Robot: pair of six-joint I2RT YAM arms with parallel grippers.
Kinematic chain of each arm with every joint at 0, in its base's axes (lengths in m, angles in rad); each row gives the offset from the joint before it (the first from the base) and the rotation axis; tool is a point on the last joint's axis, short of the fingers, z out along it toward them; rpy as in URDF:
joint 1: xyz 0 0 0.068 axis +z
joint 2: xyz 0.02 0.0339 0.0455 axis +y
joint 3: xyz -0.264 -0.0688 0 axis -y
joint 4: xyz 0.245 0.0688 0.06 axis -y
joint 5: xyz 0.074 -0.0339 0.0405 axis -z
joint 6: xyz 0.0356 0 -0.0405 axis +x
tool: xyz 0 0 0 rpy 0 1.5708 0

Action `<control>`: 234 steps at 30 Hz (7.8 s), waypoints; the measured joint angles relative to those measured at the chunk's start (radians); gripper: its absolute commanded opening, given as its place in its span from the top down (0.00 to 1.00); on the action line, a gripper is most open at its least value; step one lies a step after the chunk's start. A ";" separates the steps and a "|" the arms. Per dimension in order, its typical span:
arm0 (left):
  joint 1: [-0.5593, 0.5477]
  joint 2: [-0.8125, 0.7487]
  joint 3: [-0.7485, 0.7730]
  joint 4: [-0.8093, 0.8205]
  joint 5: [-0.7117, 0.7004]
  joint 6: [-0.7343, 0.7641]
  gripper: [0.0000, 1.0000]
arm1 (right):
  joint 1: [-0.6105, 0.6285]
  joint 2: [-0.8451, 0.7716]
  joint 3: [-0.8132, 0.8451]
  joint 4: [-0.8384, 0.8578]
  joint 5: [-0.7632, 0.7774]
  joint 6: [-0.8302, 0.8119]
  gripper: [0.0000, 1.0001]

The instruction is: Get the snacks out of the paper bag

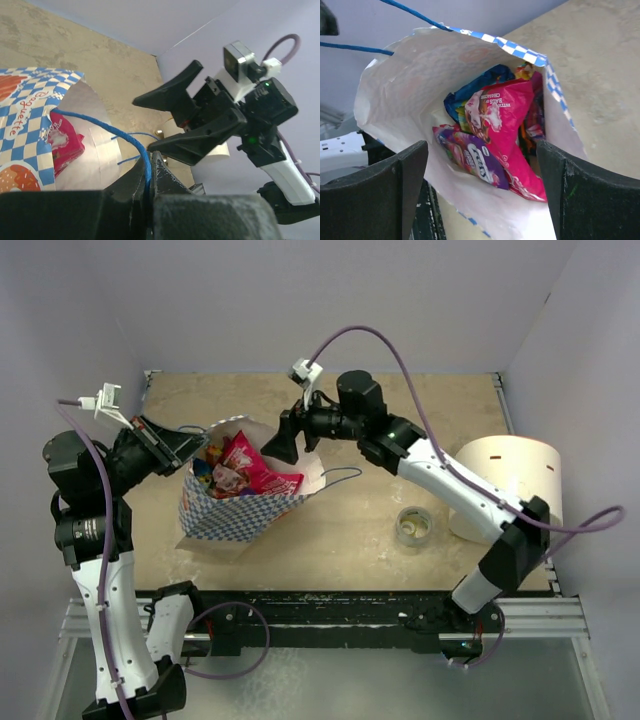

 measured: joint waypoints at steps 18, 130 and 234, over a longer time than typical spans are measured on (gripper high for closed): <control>0.000 -0.005 0.021 -0.135 -0.014 -0.003 1.00 | 0.026 0.336 0.028 0.257 -0.112 0.230 0.15; 0.000 0.062 0.176 -0.441 -0.240 0.212 1.00 | -0.562 0.441 0.226 -0.258 0.339 0.162 0.27; 0.000 -0.069 0.000 -0.127 -0.088 -0.120 1.00 | 0.378 0.140 -0.337 0.409 0.613 -0.338 0.69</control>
